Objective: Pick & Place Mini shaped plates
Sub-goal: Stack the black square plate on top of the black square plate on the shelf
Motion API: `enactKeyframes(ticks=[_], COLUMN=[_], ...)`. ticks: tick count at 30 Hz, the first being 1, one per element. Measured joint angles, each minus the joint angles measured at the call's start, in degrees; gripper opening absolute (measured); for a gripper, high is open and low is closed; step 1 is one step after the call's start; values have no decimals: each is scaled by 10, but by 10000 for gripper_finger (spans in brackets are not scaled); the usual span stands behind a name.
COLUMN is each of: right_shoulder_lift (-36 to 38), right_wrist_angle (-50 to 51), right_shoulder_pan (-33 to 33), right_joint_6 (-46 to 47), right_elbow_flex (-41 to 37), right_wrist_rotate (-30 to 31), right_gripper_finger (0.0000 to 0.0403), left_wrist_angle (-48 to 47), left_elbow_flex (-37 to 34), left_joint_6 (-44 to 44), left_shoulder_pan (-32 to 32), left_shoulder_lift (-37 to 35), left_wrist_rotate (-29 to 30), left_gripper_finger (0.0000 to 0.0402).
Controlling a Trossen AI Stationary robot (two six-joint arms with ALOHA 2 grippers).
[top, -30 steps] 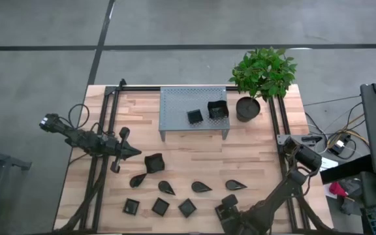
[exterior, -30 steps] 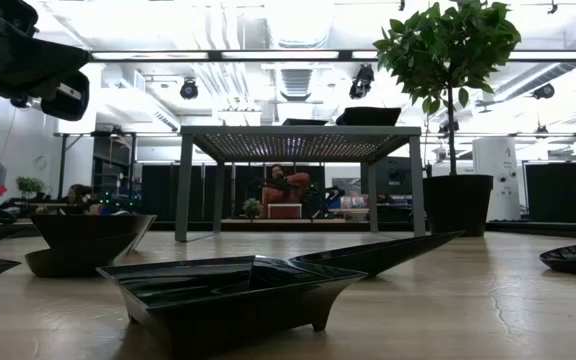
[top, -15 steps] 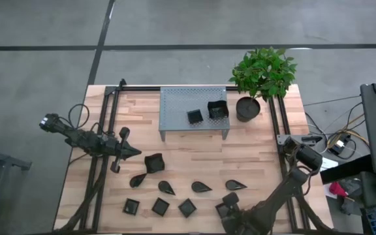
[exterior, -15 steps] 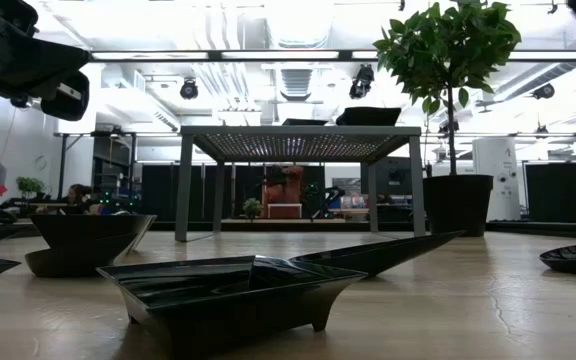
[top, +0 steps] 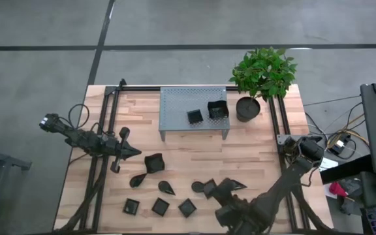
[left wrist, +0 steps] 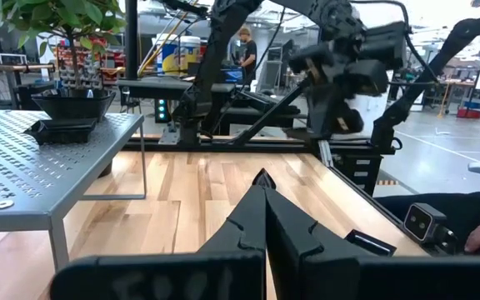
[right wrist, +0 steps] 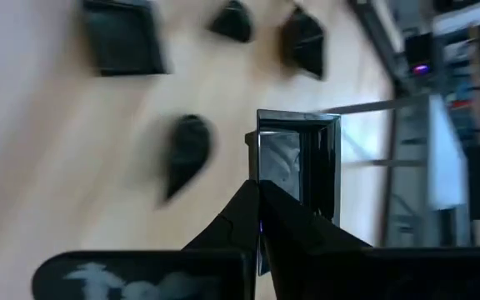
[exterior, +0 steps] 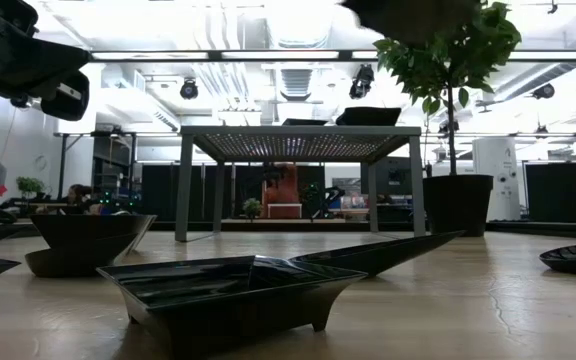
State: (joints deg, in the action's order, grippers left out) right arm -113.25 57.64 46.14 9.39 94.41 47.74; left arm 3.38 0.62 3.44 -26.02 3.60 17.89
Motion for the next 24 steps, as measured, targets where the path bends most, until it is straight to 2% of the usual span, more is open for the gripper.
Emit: enactKeyframes(ticks=[13, 20, 24], right_shoulder_lift=[97, 140, 142], right_wrist_angle=[-8, -33, -45], right_shoulder_pan=[-134, -235, -293], right_joint_6=[-196, -304, -368], right_elbow_flex=[-22, -26, -26], right_wrist_rotate=[19, -47, -62], right_gripper_finger=[8, 8, 8], left_wrist_angle=[0, 0, 0], left_elbow_flex=[0, 0, 0], left_joint_6=[0, 0, 0], left_shoulder_pan=[0, 0, 0], left_shoulder_lift=[0, 0, 0], left_wrist_rotate=[0, 0, 0], left_gripper_finger=[0, 0, 0])
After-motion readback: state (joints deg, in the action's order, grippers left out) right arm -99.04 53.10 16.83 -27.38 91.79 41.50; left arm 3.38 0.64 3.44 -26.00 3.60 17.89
